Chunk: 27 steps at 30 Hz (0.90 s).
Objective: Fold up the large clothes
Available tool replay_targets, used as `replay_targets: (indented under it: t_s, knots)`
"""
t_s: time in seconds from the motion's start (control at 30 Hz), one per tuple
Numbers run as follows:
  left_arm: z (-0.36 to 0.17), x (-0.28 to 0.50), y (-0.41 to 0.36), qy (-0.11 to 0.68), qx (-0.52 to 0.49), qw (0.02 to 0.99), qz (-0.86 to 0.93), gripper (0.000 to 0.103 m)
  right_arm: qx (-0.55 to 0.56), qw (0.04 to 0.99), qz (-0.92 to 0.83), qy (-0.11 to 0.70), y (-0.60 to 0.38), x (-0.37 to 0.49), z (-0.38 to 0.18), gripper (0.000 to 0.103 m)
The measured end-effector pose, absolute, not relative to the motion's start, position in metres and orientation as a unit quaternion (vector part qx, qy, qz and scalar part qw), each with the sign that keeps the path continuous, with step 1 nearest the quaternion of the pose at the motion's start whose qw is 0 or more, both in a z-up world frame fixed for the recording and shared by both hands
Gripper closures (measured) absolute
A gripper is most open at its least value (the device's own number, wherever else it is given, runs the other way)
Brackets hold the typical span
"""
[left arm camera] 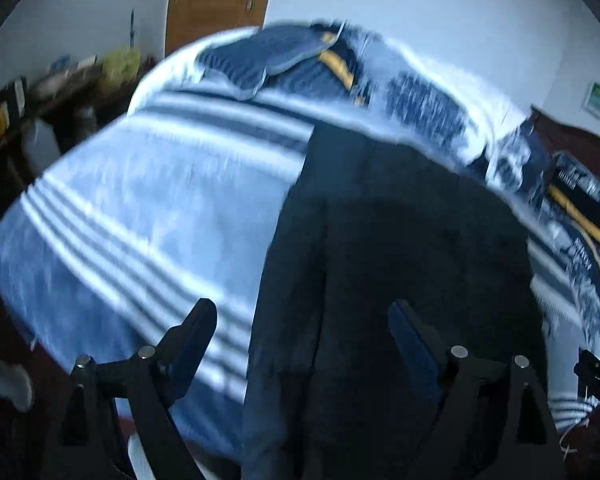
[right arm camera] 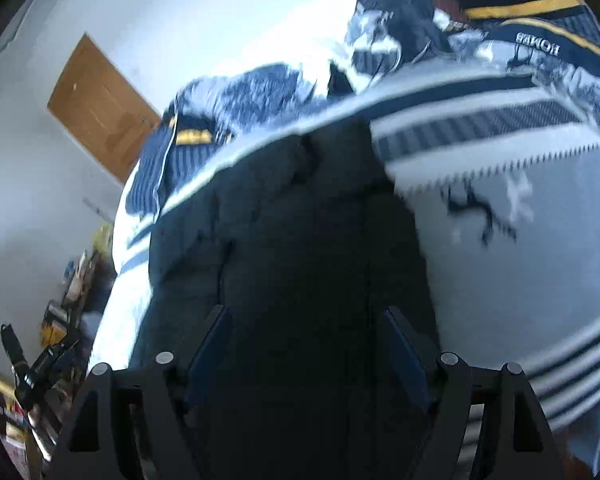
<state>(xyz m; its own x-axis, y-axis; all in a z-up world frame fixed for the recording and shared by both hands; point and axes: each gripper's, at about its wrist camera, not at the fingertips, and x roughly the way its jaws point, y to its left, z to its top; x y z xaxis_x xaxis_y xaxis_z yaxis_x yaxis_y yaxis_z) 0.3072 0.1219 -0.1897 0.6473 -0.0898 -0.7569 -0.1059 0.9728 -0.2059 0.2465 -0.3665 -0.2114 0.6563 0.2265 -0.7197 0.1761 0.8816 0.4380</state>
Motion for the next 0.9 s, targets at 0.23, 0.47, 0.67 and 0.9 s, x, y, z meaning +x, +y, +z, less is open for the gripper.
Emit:
replay_targets:
  t_s: [0.23, 0.47, 0.67, 0.9]
  knots:
    - [-0.242, 0.272, 0.123, 0.5, -0.105, 0.86, 0.013, 0.015, 0.281, 0.857, -0.022, 0.432, -0.381, 0.183, -0.252, 0.023]
    - [-0.27, 0.273, 0.108, 0.502, -0.087, 0.86, -0.012, 0.024, 0.348, 0.818, -0.029, 0.457, -0.396, 0.162, -0.305, 0.052]
    - [-0.3, 0.269, 0.099, 0.503, -0.067, 0.861, -0.021, 0.057, 0.267, 0.824, -0.009, 0.5, -0.352, 0.171, -0.317, 0.058]
    - [-0.282, 0.253, 0.116, 0.485, -0.123, 0.866, -0.02, 0.097, 0.274, 0.832, -0.046, 0.481, -0.366, 0.157, -0.304, 0.101]
